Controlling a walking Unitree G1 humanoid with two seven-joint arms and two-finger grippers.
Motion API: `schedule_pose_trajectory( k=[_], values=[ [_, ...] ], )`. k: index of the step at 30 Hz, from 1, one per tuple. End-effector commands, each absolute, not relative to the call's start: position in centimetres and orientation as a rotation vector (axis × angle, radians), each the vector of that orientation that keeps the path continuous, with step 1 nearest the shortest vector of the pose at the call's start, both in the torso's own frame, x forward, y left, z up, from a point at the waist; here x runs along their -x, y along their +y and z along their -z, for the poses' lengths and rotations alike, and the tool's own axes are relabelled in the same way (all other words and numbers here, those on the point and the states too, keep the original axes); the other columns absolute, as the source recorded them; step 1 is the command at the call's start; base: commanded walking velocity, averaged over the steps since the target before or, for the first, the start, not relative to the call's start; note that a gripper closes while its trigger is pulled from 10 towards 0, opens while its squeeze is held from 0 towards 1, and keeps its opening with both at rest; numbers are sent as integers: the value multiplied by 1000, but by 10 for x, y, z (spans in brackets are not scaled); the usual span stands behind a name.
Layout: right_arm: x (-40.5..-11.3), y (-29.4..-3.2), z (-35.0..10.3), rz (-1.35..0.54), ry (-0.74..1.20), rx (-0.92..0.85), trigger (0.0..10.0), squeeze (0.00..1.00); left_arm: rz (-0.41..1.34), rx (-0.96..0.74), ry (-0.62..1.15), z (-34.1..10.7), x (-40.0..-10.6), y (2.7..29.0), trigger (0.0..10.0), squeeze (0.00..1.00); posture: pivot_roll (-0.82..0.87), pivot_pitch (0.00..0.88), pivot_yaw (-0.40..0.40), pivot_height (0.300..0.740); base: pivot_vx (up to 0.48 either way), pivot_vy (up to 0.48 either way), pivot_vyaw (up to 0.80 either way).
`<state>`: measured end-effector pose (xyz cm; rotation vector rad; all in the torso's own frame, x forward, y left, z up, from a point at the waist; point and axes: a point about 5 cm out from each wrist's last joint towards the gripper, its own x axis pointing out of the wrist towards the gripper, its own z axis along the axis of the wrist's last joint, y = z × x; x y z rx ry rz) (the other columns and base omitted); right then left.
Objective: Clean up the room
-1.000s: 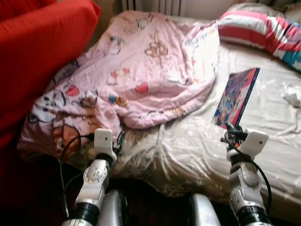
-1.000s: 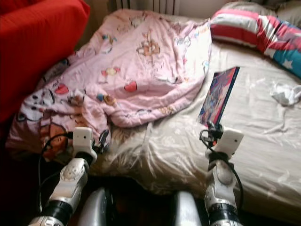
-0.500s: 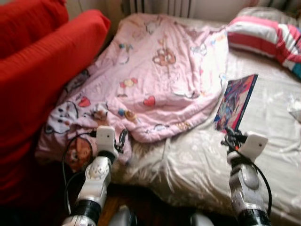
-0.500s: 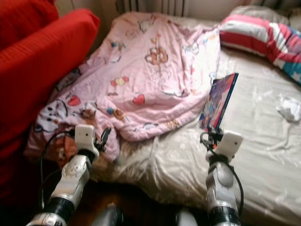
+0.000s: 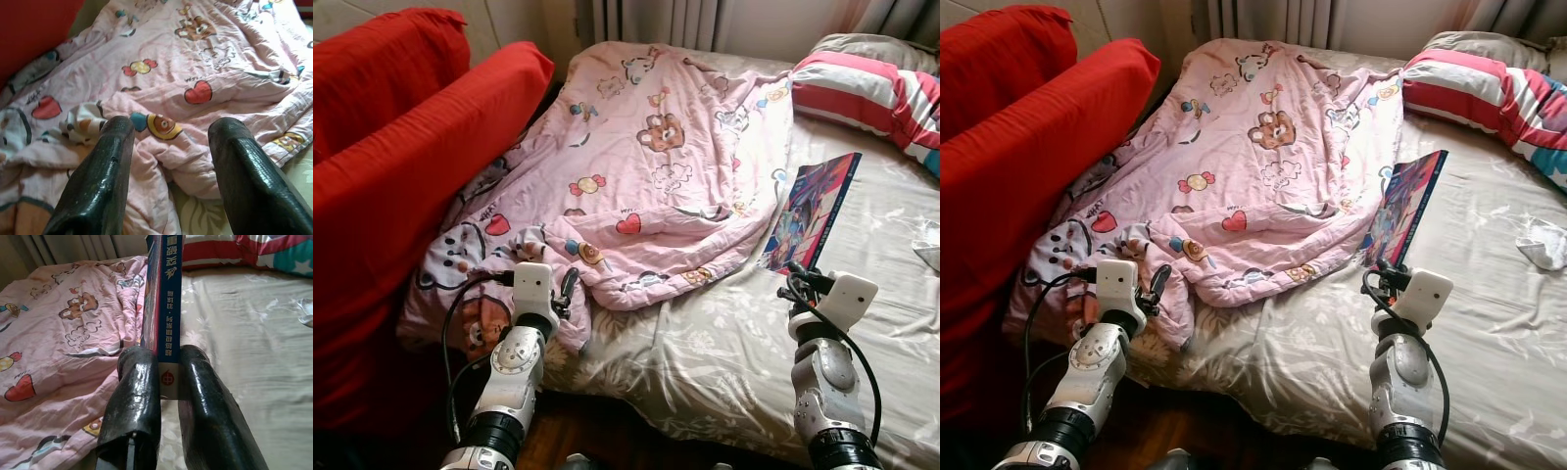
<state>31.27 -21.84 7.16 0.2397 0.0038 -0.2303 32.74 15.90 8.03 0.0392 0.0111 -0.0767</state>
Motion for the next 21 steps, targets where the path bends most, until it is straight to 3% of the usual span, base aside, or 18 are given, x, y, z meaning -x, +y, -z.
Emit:
schedule_pose_trajectory(
  k=[1, 5, 15, 21],
  values=[
    [-314, -220, -77, 230, -20, -232, 10000, 0, 81, -53, 29, -77, -327, 161, 10000, 0, -120, 134, 5, 729, 0, 0, -788],
    [-314, -219, -78, 230, -33, -243, 10000, 0, 76, -81, 21, -81, -330, 166, 10000, 0, -117, 135, 7, 729, 0, -240, -734],
    [-315, -212, -78, 216, -33, -250, 10000, 0, 75, -81, 10, -84, -333, 166, 10000, 0, -115, 140, 7, 729, 0, -480, 0],
    [-315, -211, -76, 207, -21, -252, 10000, 0, 80, -84, 13, -82, -332, 166, 10000, 0, -117, 144, 7, 729, 0, -480, -731]
  ],
)
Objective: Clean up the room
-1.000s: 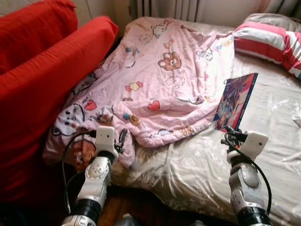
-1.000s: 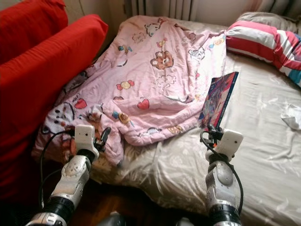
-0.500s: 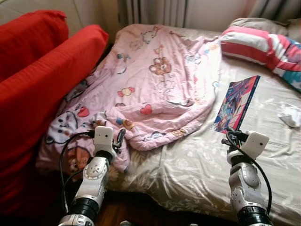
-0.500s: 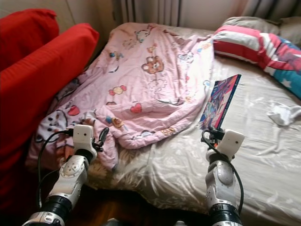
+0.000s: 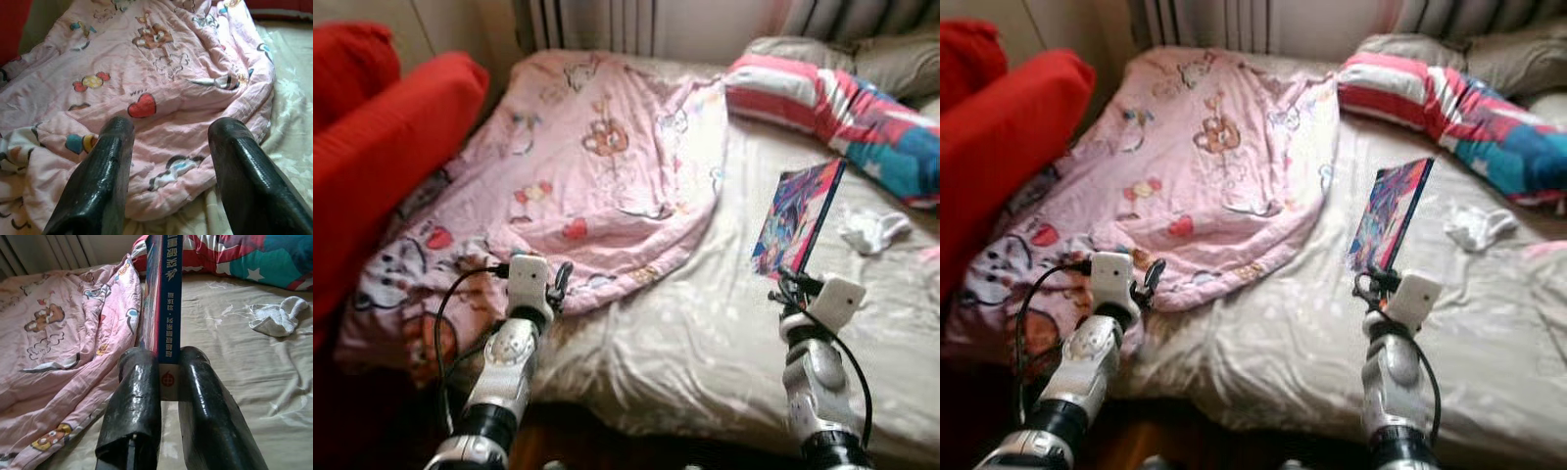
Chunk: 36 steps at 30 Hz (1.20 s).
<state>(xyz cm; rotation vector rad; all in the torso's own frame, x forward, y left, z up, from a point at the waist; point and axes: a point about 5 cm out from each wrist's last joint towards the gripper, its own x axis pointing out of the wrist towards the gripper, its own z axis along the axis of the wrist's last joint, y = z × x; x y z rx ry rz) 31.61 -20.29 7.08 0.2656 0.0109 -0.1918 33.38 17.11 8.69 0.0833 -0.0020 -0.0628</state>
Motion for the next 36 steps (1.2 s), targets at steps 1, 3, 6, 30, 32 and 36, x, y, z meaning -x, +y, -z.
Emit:
schedule_pose_trajectory(
  k=[1, 3, 6, 30, 32, 36],
  values=[
    [-315, -210, -76, 208, -20, -256, 10000, 0, 79, -85, 13, -82, -332, 166, 10000, 0, -114, 145, 8, 729, 0, -480, -494],
    [-315, -209, -76, 207, -26, -256, 10000, 0, 79, -87, 13, -83, -332, 166, 10000, 0, -112, 145, 9, 729, 0, -416, -247],
    [-315, -207, -75, 202, -29, -253, 10000, 0, 78, -89, 12, -83, -332, 167, 10000, 0, -110, 144, 11, 729, 0, -347, 0],
    [-314, -203, -71, 189, 2, -255, 10000, 0, 88, -91, 19, -81, -331, 166, 10000, 0, -112, 121, 18, 729, 0, -137, 0],
    [-315, -201, -71, 183, 1, -265, 10000, 0, 86, -91, 19, -80, -331, 166, 10000, 0, -110, 122, 16, 729, 0, 0, -794],
    [-316, -200, -71, 175, 4, -261, 10000, 0, 83, -94, 21, -80, -331, 167, 10000, 0, -110, 122, 16, 729, 0, 0, -788]
  ],
)
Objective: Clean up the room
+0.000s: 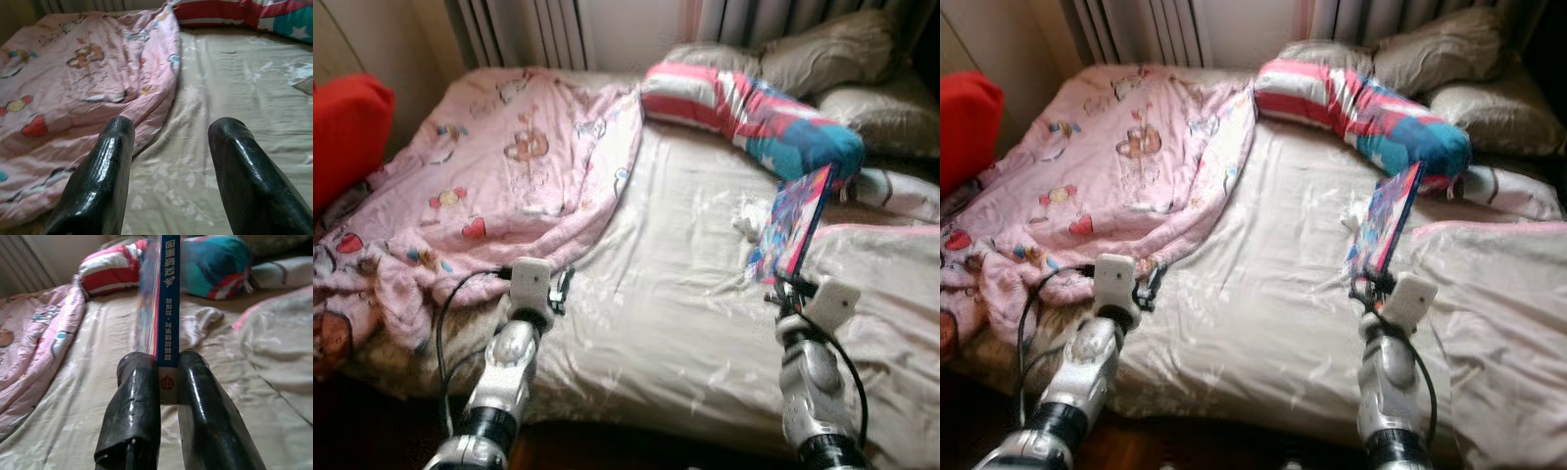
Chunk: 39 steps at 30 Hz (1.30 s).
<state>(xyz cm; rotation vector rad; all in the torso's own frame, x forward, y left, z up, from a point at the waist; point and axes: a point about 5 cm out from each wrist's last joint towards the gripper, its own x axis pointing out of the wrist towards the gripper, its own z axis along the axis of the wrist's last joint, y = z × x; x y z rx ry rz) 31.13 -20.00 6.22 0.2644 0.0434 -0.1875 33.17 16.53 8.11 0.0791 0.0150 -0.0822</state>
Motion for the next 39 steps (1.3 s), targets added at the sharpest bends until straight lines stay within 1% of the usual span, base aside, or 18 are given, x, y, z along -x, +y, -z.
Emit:
schedule_pose_trajectory(
  k=[1, 9, 16, 20, 22, 27, 29, 31, 32, 37, 39],
  values=[
    [-316, -200, -71, 175, 4, -261, 10000, 0, 83, -94, 21, -80, -331, 167, 10000, 0, -110, 122, 16, 729, 0, 0, -788],
    [-316, -200, -71, 175, 5, -251, 10000, 0, 83, -101, 22, -80, -332, 167, 10000, 0, -110, 131, 14, 729, 0, 0, -788],
    [-315, -200, -69, 171, 18, -226, 10000, 0, 77, -95, 22, -80, -332, 167, 10000, 0, -110, 129, 17, 729, 0, 0, 0],
    [-314, -198, -61, 146, 90, -168, 10000, 0, 80, -93, 18, -81, -332, 165, 10000, 0, -113, 131, 15, 729, 0, 0, 0],
    [-313, -194, -59, 120, 96, -110, 10000, 0, 86, -85, 12, -83, -333, 163, 10000, 0, -107, 133, 15, 729, 0, 0, 0],
    [-311, -191, -55, 109, 118, -90, 10000, 0, 96, -79, 43, -76, -330, 162, 10000, 0, -112, 134, 18, 729, 0, 0, 0],
    [-310, -188, -53, 67, 127, -43, 10000, 0, 53, -59, 69, -69, -323, 171, 10000, 0, -118, 135, 16, 729, 0, 0, 0],
    [-310, -187, -53, 57, 126, -33, 10000, 0, 39, -52, 70, -68, -321, 174, 10000, 0, -119, 137, 13, 729, 0, 0, 0],
    [-309, -187, -55, 32, 112, -15, 10000, 0, -23, -41, 77, -64, -314, 187, 10000, 0, -118, 139, 10, 729, 0, 0, 0],
    [-308, -184, -56, -42, 106, 5, 10000, 0, -143, -68, 95, -57, -301, 214, 10000, 0, -111, 142, -3, 729, 0, 0, 0],
    [-307, -181, -56, -69, 109, 10, 10000, 0, -156, -65, 98, -57, -300, 216, 10000, 0, -109, 142, -7, 729, 0, 0, 0]
  ],
)
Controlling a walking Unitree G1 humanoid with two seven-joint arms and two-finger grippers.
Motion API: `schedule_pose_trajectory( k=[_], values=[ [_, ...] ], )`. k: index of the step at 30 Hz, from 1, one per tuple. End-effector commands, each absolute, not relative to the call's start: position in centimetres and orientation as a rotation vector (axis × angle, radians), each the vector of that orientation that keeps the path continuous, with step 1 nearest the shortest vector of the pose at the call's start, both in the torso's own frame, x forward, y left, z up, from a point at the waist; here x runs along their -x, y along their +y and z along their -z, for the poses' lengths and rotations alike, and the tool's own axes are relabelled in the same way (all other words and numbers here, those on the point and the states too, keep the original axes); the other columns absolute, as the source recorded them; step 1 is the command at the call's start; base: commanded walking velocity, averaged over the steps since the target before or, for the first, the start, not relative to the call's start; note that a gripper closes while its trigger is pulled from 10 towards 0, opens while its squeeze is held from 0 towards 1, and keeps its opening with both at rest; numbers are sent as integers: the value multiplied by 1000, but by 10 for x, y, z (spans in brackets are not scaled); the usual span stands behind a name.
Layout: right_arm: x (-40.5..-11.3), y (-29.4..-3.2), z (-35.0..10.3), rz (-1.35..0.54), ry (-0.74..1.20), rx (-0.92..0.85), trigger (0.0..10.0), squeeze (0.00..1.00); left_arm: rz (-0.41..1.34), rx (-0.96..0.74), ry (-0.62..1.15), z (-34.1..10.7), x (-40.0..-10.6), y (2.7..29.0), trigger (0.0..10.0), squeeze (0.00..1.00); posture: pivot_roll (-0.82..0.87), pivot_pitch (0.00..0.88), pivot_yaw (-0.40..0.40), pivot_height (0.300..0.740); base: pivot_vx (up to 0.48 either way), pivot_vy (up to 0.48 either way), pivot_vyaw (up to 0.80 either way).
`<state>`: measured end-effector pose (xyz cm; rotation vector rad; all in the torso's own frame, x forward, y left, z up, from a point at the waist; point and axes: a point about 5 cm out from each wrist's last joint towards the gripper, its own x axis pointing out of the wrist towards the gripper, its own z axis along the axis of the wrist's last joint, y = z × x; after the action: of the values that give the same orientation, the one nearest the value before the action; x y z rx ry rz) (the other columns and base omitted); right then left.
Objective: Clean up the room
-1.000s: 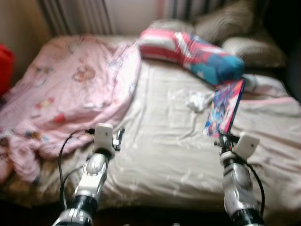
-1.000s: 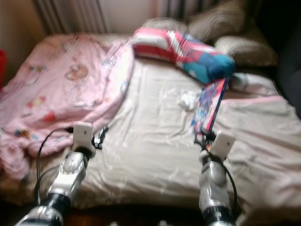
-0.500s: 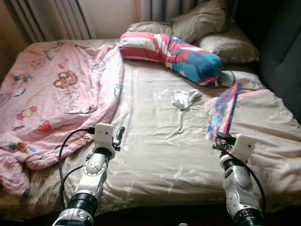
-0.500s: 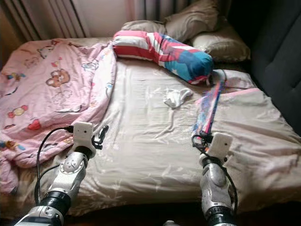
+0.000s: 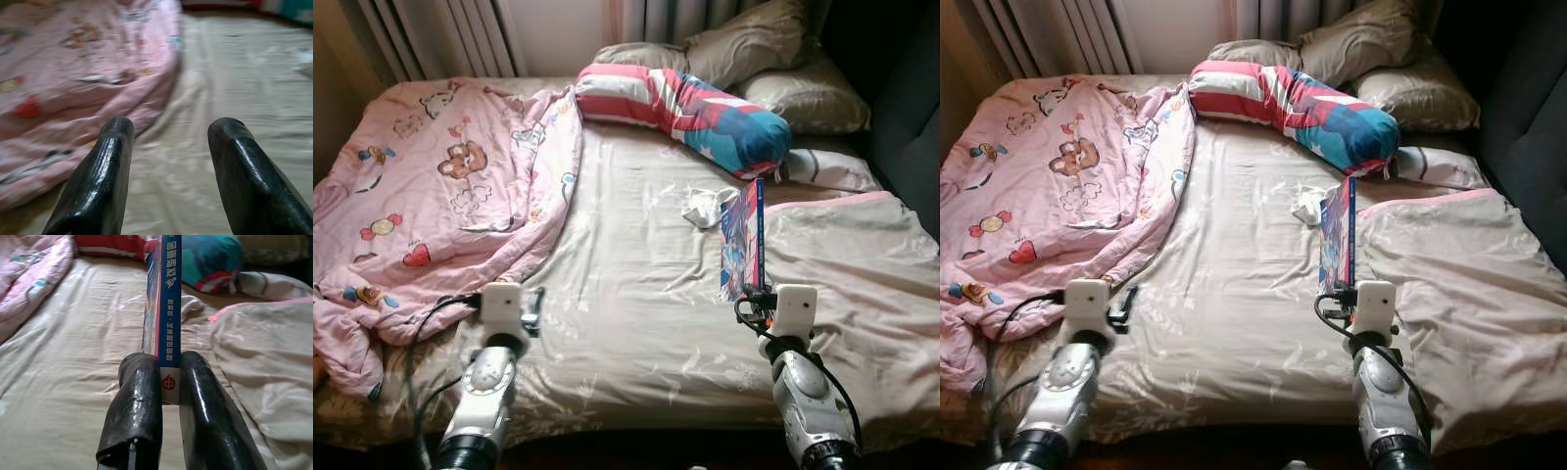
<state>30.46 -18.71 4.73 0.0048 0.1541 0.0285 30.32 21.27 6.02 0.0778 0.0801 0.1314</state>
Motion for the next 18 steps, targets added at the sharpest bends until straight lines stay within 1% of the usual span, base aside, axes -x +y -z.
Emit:
schedule_pose_trajectory(
  k=[1, 3, 7, 9, 18],
  values=[
    [-306, -180, -55, -84, 113, 15, 10000, 0, -153, -63, 99, -57, -300, 214, 10000, 0, -109, 143, -9, 729, 0, 0, 0],
    [-305, -179, -54, -90, 115, 13, 10000, 0, -147, -58, 99, -58, -302, 212, 10000, 0, -110, 144, -11, 729, 0, 0, 0],
    [-304, -179, -52, -95, 125, 19, 10000, 0, -59, -50, 97, -58, -306, 191, 10000, 0, -118, 148, -11, 729, 0, 0, 0],
    [-303, -179, -51, -95, 128, 21, 10000, 0, -44, -42, 84, -60, -306, 186, 10000, 0, -124, 148, -9, 729, 0, 0, 0],
    [-301, -192, -47, -2, 158, 21, 10000, 0, -14, -43, 83, -62, -308, 183, 10000, 0, -126, 149, 3, 729, 0, 0, 0]
  ],
)
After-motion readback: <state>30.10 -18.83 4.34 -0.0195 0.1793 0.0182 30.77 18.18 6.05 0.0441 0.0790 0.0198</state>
